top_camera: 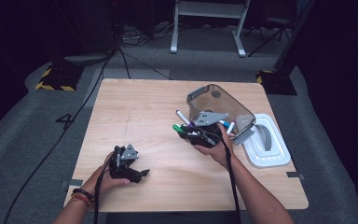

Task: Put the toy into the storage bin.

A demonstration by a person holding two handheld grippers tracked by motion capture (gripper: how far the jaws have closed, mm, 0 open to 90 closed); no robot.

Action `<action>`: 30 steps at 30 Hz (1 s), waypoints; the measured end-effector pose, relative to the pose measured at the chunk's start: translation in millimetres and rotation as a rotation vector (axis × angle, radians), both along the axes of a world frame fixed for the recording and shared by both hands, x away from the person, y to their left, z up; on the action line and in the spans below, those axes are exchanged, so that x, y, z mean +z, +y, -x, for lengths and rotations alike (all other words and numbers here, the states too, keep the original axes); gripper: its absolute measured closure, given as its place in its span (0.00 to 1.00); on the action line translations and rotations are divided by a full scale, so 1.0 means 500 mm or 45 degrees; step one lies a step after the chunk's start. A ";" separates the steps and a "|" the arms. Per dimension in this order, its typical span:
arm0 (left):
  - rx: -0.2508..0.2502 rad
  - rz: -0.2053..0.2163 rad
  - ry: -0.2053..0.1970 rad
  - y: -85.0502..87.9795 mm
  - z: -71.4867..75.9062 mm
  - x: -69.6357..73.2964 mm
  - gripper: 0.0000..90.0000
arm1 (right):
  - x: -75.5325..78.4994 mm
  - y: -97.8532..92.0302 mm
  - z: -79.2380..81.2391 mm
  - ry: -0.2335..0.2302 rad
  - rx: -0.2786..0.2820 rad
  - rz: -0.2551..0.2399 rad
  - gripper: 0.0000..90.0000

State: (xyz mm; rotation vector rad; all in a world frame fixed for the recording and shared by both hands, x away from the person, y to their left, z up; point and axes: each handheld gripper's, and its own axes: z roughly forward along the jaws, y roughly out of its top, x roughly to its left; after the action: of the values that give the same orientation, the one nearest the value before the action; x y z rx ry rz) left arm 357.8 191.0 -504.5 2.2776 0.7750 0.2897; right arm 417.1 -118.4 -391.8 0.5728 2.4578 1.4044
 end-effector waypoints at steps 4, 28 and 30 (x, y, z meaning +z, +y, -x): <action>0.000 0.000 0.000 0.000 0.000 0.000 0.14 | 0.037 -0.021 0.001 -0.034 -0.020 -0.023 0.83; 0.000 0.000 0.000 0.000 0.000 0.000 0.14 | 0.178 -0.121 -0.039 -0.117 -0.233 0.002 0.83; 0.000 0.000 0.000 0.000 0.000 0.000 0.14 | 0.178 -0.128 -0.049 -0.106 -0.254 0.014 0.83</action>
State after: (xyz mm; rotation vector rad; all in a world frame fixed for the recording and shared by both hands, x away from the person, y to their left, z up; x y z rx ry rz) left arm 357.8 191.0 -504.5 2.2780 0.7750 0.2898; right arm 441.5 -182.5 -302.6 0.7194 2.2718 1.3085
